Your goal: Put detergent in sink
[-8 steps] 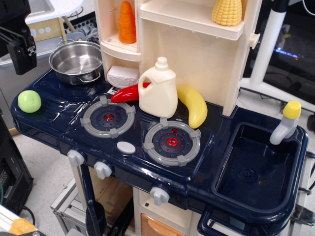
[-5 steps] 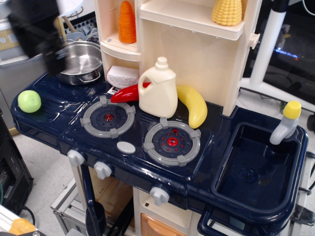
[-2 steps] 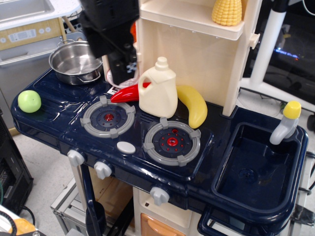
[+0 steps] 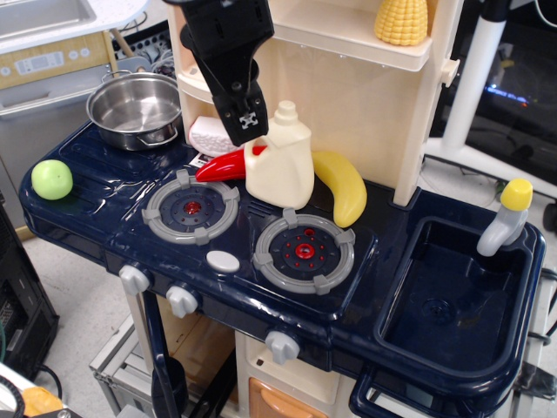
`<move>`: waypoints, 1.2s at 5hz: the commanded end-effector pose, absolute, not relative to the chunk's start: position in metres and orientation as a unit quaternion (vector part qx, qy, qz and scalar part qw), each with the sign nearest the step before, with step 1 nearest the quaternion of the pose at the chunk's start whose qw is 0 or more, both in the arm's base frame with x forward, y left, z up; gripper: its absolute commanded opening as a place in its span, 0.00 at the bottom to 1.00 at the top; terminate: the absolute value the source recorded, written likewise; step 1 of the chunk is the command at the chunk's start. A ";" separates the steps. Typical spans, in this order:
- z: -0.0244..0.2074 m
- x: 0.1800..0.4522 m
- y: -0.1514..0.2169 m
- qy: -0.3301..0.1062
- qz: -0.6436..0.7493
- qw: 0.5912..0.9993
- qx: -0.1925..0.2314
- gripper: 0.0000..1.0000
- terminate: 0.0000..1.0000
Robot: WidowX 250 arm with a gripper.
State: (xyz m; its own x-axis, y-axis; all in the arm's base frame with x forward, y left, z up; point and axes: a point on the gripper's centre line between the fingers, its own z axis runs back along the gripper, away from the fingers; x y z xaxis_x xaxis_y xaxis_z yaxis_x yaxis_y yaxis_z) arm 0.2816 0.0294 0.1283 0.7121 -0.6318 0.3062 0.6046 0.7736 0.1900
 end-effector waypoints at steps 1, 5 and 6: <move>0.111 0.304 0.035 -0.235 -0.356 0.904 0.036 1.00 0.00; 0.076 0.301 -0.016 -0.291 -0.266 0.919 -0.001 0.00 0.00; 0.103 0.291 -0.025 -0.263 -0.228 0.936 0.046 0.00 0.00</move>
